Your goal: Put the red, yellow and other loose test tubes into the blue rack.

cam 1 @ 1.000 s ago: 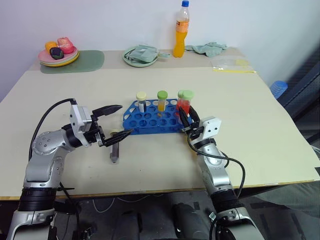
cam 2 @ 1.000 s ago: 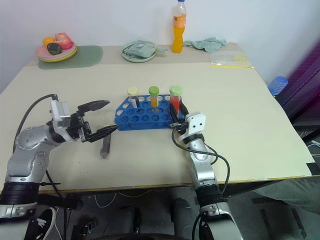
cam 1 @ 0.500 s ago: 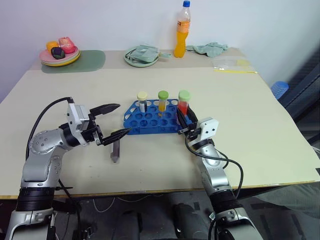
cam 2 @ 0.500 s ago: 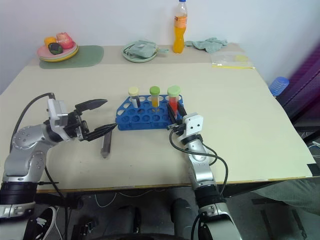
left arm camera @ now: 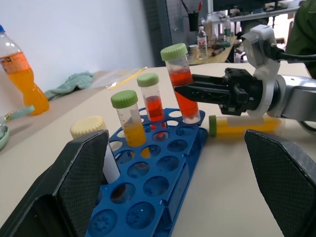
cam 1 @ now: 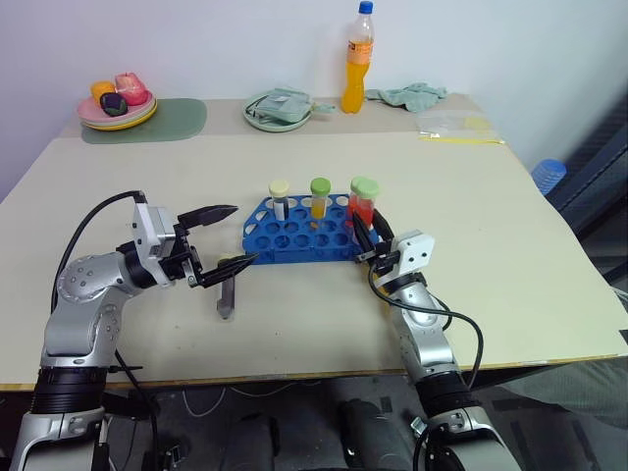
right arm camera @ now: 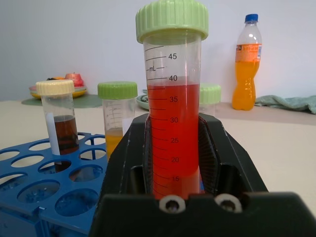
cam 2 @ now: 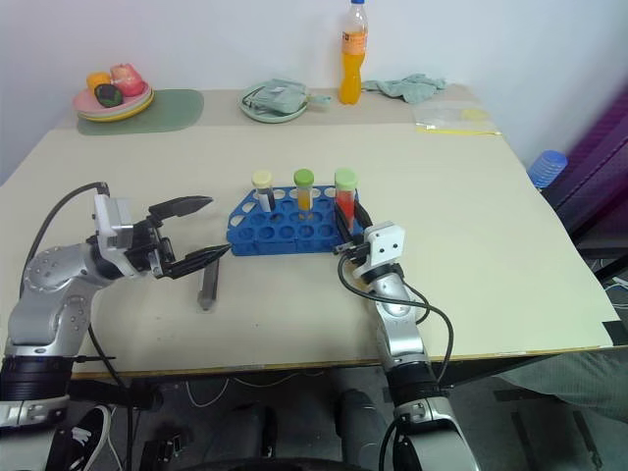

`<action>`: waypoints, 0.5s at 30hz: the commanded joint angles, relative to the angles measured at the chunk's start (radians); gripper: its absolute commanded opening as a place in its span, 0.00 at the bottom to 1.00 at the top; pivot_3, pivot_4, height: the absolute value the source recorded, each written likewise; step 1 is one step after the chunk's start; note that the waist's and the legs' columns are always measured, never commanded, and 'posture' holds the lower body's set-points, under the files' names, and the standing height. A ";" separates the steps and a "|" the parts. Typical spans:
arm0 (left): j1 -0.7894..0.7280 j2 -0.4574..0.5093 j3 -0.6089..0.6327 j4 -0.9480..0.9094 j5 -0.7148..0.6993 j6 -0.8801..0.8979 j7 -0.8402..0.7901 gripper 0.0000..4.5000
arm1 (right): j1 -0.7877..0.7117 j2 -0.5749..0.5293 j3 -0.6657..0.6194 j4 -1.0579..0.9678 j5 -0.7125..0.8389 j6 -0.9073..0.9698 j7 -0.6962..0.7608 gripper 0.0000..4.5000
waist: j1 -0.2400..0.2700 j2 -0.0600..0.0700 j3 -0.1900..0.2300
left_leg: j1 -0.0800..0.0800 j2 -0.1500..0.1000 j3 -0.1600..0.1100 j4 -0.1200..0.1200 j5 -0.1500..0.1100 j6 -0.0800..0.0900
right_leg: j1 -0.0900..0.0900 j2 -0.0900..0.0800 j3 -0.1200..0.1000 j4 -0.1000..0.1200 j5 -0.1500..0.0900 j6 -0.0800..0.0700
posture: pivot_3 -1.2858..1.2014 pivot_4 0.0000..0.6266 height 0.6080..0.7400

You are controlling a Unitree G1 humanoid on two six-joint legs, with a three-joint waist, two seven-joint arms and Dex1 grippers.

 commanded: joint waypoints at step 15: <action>-0.004 0.012 0.029 -0.011 -0.011 -0.012 -0.004 1.00 | -0.006 0.021 -0.038 0.009 0.074 0.021 0.034 0.85 | -0.002 0.000 0.000 | 0.001 0.000 0.000 0.000 0.000 0.000 | 0.001 0.000 0.000 0.000 0.000 0.000 | 0.52 0.24 1.00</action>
